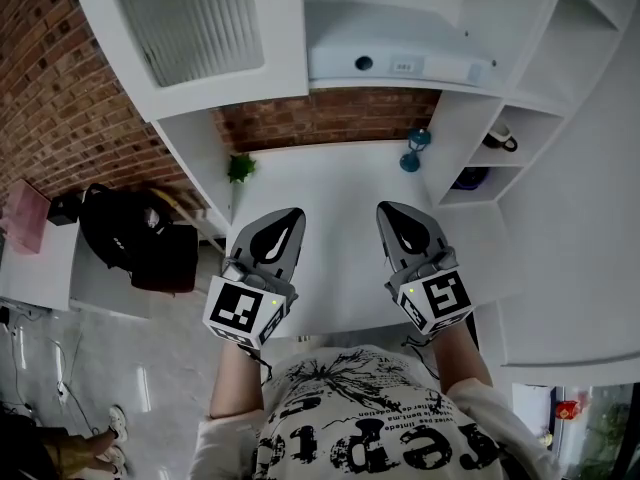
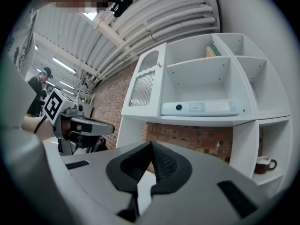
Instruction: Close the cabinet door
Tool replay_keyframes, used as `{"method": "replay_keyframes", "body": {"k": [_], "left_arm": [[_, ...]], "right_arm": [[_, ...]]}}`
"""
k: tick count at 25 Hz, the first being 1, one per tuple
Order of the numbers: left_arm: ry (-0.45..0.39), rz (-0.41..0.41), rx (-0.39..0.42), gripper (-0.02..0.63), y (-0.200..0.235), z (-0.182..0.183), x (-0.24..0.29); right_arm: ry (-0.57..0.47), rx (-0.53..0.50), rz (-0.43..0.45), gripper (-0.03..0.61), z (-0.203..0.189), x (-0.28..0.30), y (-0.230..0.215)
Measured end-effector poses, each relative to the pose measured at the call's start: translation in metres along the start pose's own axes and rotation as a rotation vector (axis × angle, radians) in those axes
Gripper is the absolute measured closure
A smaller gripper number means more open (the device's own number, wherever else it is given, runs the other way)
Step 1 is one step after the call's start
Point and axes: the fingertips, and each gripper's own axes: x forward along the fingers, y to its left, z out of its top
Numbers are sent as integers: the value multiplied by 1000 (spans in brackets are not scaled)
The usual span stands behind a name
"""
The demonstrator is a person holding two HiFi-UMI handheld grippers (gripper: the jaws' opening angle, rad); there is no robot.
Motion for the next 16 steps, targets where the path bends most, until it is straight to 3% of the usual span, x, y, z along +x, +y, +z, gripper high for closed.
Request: {"method": "replay_keyframes", "body": {"k": [16], "left_arm": [[-4, -3, -17, 600, -14, 7, -11]], "right_arm": [[-23, 5, -1, 566, 7, -13, 9]]}}
